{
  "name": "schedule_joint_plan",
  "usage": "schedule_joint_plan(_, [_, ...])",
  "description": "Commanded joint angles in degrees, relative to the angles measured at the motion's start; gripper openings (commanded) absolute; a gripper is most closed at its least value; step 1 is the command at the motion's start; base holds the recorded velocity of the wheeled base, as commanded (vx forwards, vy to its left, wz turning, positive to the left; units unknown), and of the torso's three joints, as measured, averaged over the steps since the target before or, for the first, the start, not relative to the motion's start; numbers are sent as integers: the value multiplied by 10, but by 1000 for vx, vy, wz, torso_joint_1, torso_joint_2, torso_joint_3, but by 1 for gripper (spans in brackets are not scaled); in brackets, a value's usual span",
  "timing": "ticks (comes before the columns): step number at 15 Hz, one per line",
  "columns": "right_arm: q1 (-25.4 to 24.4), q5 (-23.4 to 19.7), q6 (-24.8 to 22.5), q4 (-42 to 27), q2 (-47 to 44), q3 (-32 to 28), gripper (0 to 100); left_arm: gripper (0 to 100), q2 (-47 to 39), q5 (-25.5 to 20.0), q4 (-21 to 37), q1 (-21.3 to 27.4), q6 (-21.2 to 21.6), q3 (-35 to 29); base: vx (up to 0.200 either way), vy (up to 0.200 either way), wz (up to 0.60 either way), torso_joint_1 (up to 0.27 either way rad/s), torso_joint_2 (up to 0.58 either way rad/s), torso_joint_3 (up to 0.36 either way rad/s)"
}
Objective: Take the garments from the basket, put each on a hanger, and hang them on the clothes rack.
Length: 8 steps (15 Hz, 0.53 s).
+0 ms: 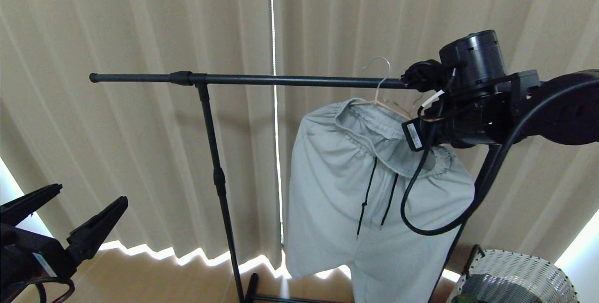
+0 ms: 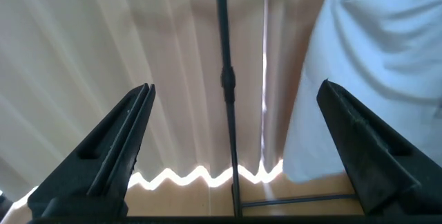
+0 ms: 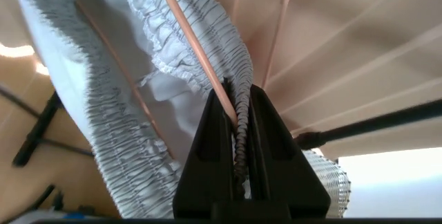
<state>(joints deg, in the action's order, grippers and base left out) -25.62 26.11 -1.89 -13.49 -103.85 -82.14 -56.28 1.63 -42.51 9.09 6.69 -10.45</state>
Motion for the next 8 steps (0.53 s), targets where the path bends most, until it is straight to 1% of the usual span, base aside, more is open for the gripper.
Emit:
schedule_joint_plan(1, [9, 1, 0, 0, -30, -15, 0, 100, 8, 0, 0, 3, 0, 1, 0, 0, 0, 0, 0, 0])
schedule_joint_plan(8, [15, 15, -1, 0, -57, -36, 0, 100, 12, 0, 0, 5, 0, 3, 0, 0, 0, 0, 0, 0])
